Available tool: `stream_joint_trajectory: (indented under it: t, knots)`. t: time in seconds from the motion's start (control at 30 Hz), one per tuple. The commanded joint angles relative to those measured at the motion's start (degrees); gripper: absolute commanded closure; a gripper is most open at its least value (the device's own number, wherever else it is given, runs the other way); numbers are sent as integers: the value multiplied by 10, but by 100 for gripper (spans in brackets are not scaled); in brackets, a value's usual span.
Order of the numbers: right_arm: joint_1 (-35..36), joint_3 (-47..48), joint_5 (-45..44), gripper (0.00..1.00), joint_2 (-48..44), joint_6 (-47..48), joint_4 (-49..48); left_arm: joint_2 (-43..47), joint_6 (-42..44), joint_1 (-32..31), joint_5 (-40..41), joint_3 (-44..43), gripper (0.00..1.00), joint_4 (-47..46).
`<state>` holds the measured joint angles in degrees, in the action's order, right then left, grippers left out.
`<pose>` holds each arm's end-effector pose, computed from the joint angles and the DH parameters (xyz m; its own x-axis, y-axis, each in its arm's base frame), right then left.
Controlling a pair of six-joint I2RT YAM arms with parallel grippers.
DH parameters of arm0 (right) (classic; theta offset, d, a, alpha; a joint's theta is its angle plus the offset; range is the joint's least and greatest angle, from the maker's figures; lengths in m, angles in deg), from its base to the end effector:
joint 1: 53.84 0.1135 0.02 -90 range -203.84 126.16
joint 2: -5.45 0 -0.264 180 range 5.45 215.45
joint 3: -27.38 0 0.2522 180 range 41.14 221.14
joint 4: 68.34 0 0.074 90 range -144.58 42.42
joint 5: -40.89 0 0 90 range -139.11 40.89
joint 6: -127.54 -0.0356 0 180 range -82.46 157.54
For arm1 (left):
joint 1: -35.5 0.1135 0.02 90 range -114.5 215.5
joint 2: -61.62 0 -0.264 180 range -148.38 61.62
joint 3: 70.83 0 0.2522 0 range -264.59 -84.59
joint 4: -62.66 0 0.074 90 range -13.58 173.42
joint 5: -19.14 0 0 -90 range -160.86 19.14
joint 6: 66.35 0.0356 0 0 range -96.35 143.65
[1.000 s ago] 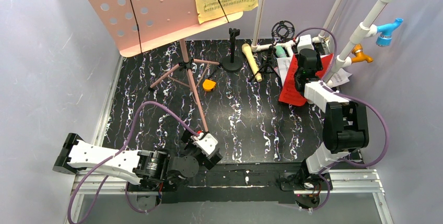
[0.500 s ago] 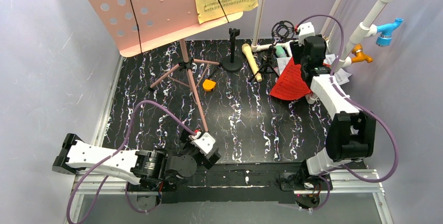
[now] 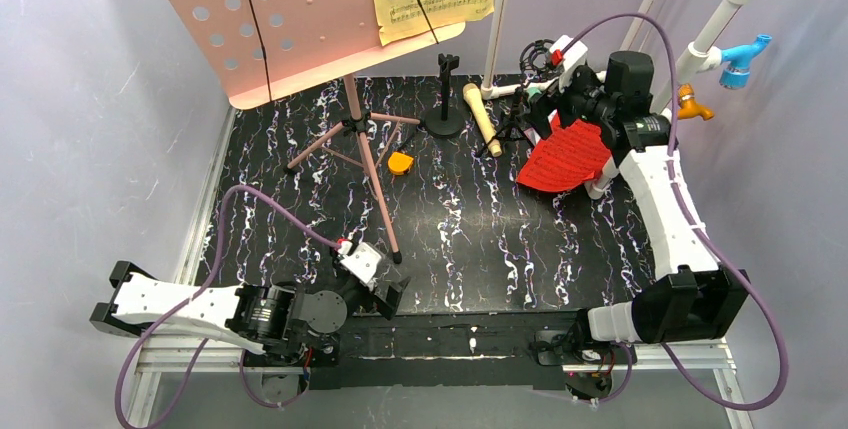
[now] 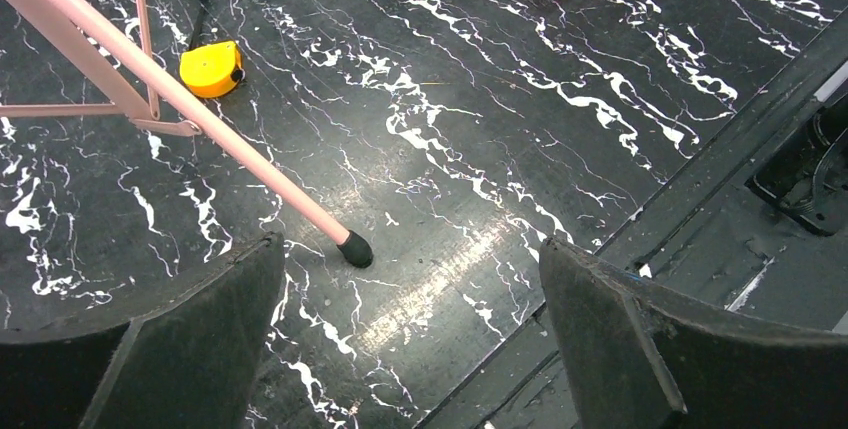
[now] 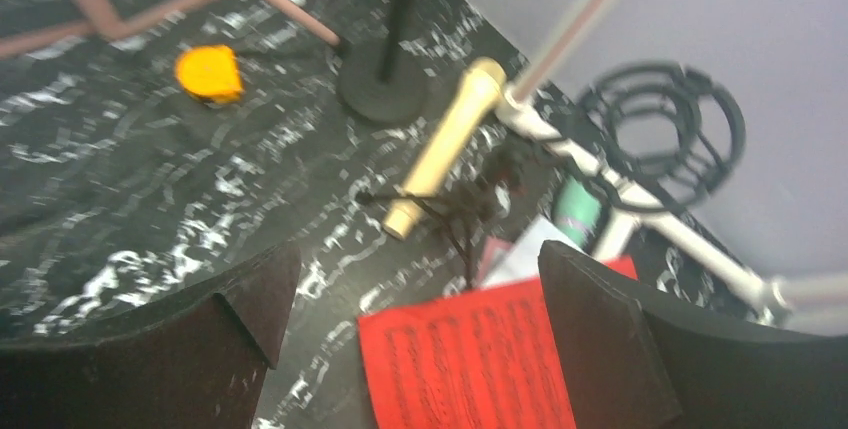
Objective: Pack up the instrument practice props
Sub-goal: Pick up the sheet music from the music stand.
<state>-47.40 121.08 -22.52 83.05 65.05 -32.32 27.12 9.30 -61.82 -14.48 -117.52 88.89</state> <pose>0.3014 0.0501 0.4052 -0.0608 -0.4225 -0.9043 -0.6162 0.7286 -0.2990 0.0116 -0.1425 0.2936 -0.1317 0.0520 -0.9899 0.6394 0.7676 -0.0447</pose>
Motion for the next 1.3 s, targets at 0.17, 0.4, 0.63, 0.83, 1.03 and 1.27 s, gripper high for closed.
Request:
stream_joint_trajectory:
  t: [0.17, 0.4, 0.63, 0.83, 1.03, 1.27]
  knots:
    - [0, 104, 216, 2, 24, -210, -146, 38, -45, -63, 28, 18, 2, 5]
    - [2, 149, 218, 2, 79, -431, -365, 44, -59, -63, 32, 18, 2, 18]
    - [10, 230, 186, 2, 127, -484, -392, 48, -62, -63, 37, 22, 2, 20]
    - [23, 265, 171, 2, 151, -523, -424, 52, -63, -63, 42, 27, 2, 19]
    - [39, 290, 145, 2, 172, -551, -442, 52, -65, -63, 46, 30, 2, 19]
    - [52, 341, 94, 1, 201, -569, -439, 52, -65, -64, 51, 28, 2, 23]
